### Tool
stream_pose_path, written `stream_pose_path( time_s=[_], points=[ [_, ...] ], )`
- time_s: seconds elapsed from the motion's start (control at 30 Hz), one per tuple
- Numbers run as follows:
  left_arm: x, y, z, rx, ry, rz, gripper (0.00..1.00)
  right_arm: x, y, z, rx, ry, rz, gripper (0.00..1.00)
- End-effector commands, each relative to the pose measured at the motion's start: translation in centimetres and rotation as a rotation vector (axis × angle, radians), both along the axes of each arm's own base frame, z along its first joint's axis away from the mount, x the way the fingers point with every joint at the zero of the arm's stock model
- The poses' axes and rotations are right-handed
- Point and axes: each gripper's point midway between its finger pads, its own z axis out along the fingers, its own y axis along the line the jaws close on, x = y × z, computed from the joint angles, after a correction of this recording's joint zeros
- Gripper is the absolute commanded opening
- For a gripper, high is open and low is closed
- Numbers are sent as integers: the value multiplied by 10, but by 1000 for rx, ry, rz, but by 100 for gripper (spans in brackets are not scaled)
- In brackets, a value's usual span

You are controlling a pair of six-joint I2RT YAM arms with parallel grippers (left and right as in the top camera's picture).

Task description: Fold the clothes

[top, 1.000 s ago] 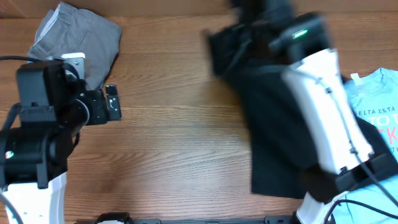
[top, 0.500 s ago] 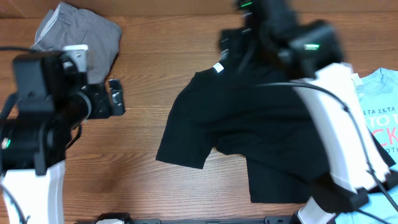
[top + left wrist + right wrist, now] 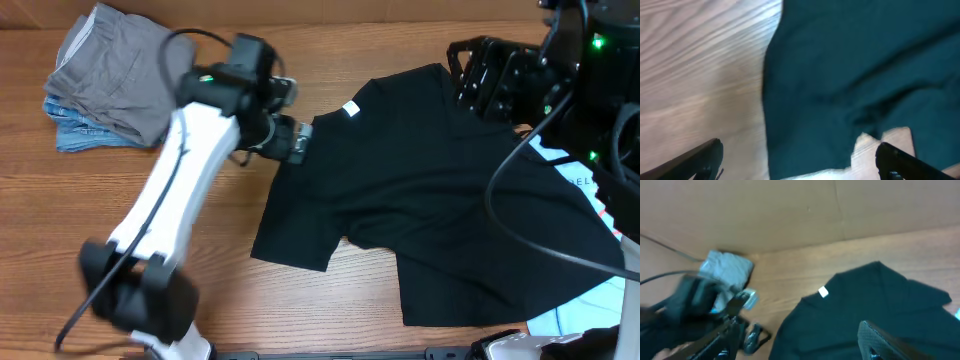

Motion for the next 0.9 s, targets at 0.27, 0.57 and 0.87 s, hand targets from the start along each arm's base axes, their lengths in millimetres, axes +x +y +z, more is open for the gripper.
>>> stream_pose_path(
  time_s=[0.27, 0.57, 0.87],
  points=[
    [53, -29, -119, 23, 51, -89, 95, -9, -12, -23, -51, 102, -37, 88],
    [52, -20, -159, 95, 100, -125, 52, -14, -14, -29, -63, 133, -40, 88],
    [59, 104, -149, 575, 76, 232, 4, -17, -22, -36, -97, 161, -69, 87]
  ],
)
